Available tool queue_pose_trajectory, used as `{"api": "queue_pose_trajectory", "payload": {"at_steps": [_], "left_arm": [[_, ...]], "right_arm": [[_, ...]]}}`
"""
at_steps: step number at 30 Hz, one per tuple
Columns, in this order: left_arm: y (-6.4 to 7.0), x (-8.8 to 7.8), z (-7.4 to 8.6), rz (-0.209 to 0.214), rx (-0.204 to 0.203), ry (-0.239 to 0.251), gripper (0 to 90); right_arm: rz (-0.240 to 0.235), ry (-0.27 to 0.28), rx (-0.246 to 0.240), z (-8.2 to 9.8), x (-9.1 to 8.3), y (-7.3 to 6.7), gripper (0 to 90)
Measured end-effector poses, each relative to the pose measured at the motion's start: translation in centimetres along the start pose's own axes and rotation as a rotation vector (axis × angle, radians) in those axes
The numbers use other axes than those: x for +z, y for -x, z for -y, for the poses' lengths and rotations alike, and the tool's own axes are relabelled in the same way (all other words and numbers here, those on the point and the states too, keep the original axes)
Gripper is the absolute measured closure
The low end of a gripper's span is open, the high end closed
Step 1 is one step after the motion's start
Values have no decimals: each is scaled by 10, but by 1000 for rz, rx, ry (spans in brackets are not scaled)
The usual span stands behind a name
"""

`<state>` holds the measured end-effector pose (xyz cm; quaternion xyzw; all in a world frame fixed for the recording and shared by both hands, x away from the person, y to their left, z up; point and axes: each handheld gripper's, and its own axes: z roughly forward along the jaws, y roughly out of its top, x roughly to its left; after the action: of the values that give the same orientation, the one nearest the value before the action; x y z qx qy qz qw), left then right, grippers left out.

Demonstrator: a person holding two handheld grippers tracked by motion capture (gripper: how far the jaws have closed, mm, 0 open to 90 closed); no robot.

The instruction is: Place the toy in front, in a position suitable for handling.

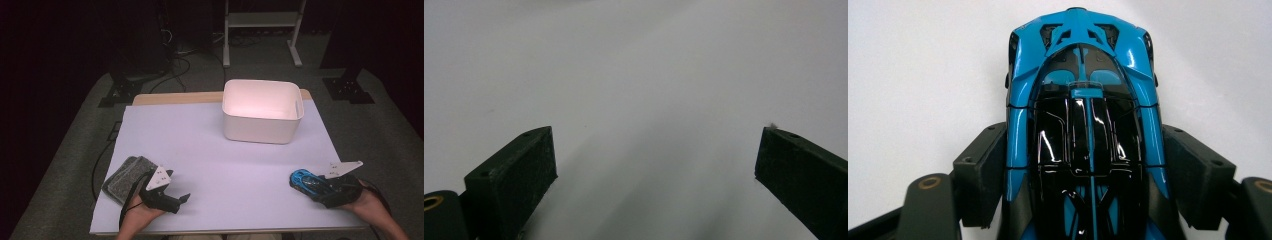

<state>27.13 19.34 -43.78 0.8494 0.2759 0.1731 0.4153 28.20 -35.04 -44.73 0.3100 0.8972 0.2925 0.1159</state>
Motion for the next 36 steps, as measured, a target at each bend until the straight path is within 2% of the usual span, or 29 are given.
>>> {"api": "queue_pose_trajectory", "payload": {"at_steps": [12,17,25,33,36], "left_arm": [[-2,-1,1,-1,-6,0,23],[-1,-1,1,-2,-3,-2,23],[-2,-2,1,-6,-8,1,23],[-3,-2,1,-8,-9,2,23],[-3,-3,1,-7,-9,0,24]], "right_arm": [[6,18,4,1,-5,-1,253],[18,8,-8,1,-6,-2,254],[17,24,2,1,-8,-3,254],[-6,59,-12,-12,-15,-8,270],[-15,60,-46,-21,-14,-13,270]]}}
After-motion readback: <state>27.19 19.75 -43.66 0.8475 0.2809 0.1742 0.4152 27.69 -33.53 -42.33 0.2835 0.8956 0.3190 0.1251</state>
